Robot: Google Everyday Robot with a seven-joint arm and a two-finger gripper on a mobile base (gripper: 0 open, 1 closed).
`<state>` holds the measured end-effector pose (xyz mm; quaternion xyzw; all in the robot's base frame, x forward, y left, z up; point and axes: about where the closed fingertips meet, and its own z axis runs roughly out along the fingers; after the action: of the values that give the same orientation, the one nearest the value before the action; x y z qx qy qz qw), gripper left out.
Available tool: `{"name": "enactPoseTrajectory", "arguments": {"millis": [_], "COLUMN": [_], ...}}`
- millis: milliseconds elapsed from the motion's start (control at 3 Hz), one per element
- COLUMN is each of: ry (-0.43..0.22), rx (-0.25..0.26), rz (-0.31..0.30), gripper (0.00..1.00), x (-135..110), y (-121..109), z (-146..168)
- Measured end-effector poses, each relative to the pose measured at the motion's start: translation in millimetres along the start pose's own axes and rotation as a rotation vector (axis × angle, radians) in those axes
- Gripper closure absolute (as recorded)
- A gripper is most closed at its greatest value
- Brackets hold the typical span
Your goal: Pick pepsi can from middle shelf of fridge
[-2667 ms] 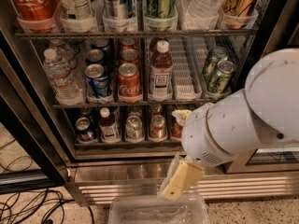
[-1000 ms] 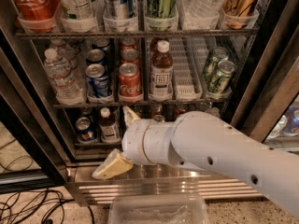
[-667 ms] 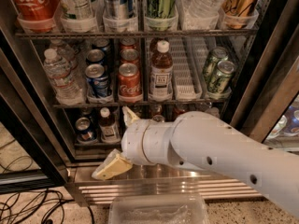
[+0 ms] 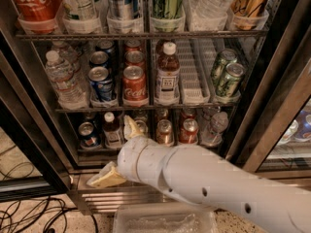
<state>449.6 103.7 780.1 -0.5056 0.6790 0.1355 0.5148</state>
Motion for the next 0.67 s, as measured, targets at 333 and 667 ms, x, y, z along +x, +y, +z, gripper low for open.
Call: {"name": "enactPoseTrajectory", "arguments": {"millis": [333,667], "ry": [-0.066,-0.134], "rx": [0.058,0.122], "rz": [-0.014,-0.012], "gripper": [0.0,0.0], "x": [-6,-19], "y": [11,16], "z": [20,38]}}
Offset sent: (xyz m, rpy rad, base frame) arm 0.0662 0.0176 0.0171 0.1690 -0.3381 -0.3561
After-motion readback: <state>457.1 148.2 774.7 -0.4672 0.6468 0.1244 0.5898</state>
